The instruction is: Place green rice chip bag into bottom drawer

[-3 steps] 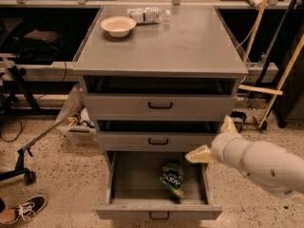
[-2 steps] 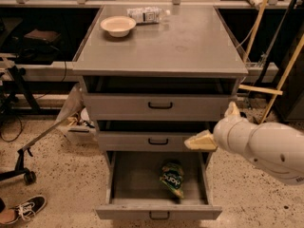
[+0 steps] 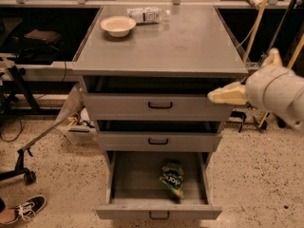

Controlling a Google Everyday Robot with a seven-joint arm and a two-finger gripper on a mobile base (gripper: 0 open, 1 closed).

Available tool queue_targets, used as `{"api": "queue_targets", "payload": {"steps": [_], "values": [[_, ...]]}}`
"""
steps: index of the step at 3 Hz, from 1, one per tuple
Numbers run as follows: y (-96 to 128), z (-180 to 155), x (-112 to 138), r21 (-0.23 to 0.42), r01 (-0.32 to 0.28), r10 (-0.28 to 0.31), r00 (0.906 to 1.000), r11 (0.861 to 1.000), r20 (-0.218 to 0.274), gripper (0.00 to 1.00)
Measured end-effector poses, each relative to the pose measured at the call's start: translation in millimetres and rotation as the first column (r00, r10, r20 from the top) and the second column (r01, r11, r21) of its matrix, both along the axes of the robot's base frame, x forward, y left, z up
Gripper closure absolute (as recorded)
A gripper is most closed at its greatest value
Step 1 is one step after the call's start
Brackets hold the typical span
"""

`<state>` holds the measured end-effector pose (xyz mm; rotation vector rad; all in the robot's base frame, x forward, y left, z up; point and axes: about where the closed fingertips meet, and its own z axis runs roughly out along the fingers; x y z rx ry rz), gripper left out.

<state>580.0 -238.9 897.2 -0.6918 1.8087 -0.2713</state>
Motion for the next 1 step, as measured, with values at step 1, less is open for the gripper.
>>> {"api": "queue_targets", "payload": {"steps": [1], "values": [[-10.9, 13.2, 3.2, 0.002, 0.018, -0.018, 0.9996, 1.0, 0.022, 0.0]]}}
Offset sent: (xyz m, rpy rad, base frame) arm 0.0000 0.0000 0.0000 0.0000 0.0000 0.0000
